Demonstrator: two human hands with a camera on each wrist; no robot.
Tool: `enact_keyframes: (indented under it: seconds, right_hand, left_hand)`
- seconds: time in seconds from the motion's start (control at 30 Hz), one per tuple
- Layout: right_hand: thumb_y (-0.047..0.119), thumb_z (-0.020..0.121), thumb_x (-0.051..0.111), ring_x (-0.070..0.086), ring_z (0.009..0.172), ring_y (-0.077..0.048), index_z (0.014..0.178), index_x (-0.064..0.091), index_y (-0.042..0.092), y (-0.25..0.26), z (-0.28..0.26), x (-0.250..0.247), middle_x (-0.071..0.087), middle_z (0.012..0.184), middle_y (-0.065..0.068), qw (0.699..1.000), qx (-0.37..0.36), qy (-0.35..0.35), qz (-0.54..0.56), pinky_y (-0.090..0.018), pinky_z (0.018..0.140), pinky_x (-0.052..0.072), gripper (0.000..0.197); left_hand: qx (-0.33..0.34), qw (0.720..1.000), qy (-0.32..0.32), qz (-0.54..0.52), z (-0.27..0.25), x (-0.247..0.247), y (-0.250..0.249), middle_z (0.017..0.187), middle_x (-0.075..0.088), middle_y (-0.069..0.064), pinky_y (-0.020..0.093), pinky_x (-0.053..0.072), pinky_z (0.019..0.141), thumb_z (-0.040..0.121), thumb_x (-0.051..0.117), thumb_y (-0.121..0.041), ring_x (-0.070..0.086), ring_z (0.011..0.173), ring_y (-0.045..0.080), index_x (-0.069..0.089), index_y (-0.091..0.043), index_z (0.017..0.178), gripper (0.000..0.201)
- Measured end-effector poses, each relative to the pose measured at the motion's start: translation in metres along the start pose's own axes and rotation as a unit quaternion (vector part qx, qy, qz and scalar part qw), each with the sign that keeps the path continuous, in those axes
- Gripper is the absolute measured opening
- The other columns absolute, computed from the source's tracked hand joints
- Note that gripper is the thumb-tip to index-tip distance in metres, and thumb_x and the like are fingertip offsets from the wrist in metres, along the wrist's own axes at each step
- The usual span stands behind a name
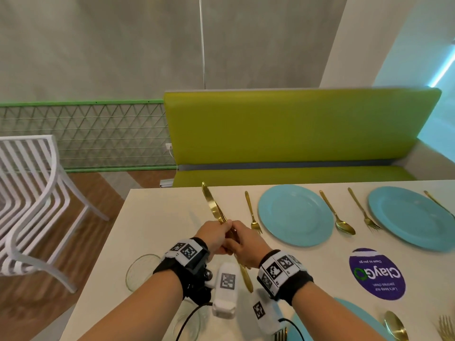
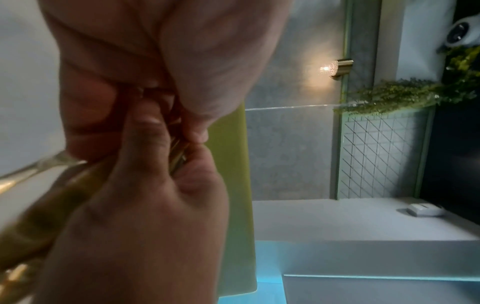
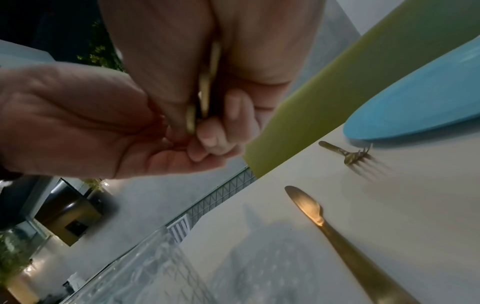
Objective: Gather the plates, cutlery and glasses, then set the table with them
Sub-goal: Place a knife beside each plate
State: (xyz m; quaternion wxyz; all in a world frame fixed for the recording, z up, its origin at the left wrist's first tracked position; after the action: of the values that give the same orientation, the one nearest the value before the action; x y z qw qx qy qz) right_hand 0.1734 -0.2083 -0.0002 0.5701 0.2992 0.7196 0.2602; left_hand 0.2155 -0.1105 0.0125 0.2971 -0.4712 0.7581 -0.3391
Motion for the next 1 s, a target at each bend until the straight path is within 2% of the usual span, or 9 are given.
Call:
enact_keyframes:
  seconds: [0.07,0.13,0.23,0.3,0.43,0.57,0.67,0.8,1.0]
  right_hand:
    - [0.024,0.094,0.051,0.059,0.101,-0.02,0.137,0.036,0.015,0.001,0.001,0.001,0.06,0.123,-0.009,1.0,0.004,0.008,0.011,-0.023,0.081,0.044,0.046]
    - [0.026,0.092,0.055,0.058,0.11,-0.023,0.141,0.03,0.018,0.003,0.002,0.003,0.056,0.129,-0.008,0.999,0.003,0.028,0.024,-0.025,0.086,0.045,0.055]
    - [0.031,0.088,0.062,0.061,0.097,-0.016,0.138,0.036,0.02,-0.001,0.004,0.005,0.061,0.117,-0.006,0.997,0.007,0.066,0.044,-0.022,0.082,0.047,0.057]
    - [0.031,0.086,0.063,0.058,0.088,-0.013,0.132,0.044,0.02,-0.01,0.005,0.007,0.063,0.112,-0.005,0.996,0.046,0.081,0.013,-0.025,0.084,0.048,0.051]
    - [0.02,0.089,0.055,0.059,0.111,-0.023,0.123,0.057,0.011,-0.033,0.009,0.018,0.06,0.123,-0.008,0.969,0.152,0.081,-0.179,-0.031,0.096,0.049,0.035]
    - [0.028,0.085,0.064,0.063,0.096,-0.021,0.11,0.062,0.008,-0.041,0.015,0.027,0.065,0.112,-0.006,0.955,0.23,0.047,-0.182,-0.028,0.085,0.051,0.032]
    - [0.03,0.083,0.068,0.064,0.102,-0.022,0.11,0.062,0.008,-0.044,0.019,0.033,0.066,0.111,-0.006,0.95,0.263,0.031,-0.166,-0.027,0.085,0.05,0.035]
    - [0.02,0.087,0.061,0.064,0.104,-0.022,0.11,0.063,0.007,-0.041,0.024,0.035,0.066,0.113,-0.007,0.946,0.279,0.021,-0.166,-0.027,0.085,0.05,0.027]
    - [0.02,0.084,0.063,0.066,0.1,-0.022,0.105,0.065,0.008,-0.04,0.021,0.032,0.068,0.108,-0.006,0.944,0.281,0.027,-0.17,-0.026,0.083,0.051,0.025]
  left_hand:
    - [0.013,1.0,-0.017,0.002,0.001,-0.002,-0.001,0.076,0.061,0.01,0.036,0.055,0.068,0.098,0.042,-0.029,0.058,0.063,0.022,0.057,-0.008,0.088,0.027]
    - [0.027,0.999,-0.041,-0.003,0.003,-0.004,0.0,0.085,0.062,0.009,0.04,0.055,0.08,0.098,0.042,-0.028,0.061,0.079,0.024,0.056,-0.014,0.083,0.025]
    - [0.042,0.995,-0.086,-0.028,0.003,-0.01,0.0,0.095,0.063,0.01,0.047,0.049,0.096,0.097,0.042,-0.026,0.061,0.101,0.032,0.056,-0.019,0.079,0.025]
    - [0.044,0.992,-0.102,-0.059,0.005,-0.017,-0.001,0.093,0.064,0.009,0.046,0.052,0.089,0.099,0.038,-0.023,0.063,0.095,0.031,0.052,-0.017,0.079,0.025]
    - [0.047,0.988,-0.104,-0.1,0.005,-0.029,-0.006,0.079,0.059,0.009,0.033,0.05,0.066,0.101,0.032,-0.019,0.057,0.065,0.021,0.046,-0.012,0.081,0.025]
    - [0.057,0.99,-0.098,-0.081,0.005,-0.031,-0.007,0.074,0.053,0.008,0.031,0.049,0.063,0.101,0.032,-0.019,0.05,0.059,0.019,0.046,-0.012,0.082,0.024]
    - [0.058,0.993,-0.088,-0.053,0.003,-0.031,-0.006,0.077,0.055,0.007,0.03,0.05,0.064,0.1,0.033,-0.02,0.051,0.061,0.017,0.047,-0.011,0.088,0.021]
    - [0.057,0.994,-0.082,-0.045,0.003,-0.032,-0.004,0.077,0.056,0.007,0.031,0.05,0.066,0.1,0.034,-0.02,0.051,0.061,0.017,0.047,-0.01,0.092,0.019]
    - [0.061,0.994,-0.075,-0.05,0.0,-0.025,-0.009,0.075,0.054,0.007,0.029,0.048,0.06,0.101,0.032,-0.019,0.049,0.059,0.017,0.047,-0.01,0.086,0.022]
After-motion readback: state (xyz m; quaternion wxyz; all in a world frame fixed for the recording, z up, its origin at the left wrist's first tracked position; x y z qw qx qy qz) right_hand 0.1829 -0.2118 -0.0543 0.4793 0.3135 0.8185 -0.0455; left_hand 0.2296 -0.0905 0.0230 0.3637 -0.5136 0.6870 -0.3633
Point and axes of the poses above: each hand's wrist, its own z-axis towards the middle knuckle, its own x-axis out of the palm, y = z × x, the point moved 1 cm from there along z, towards the middle knuckle
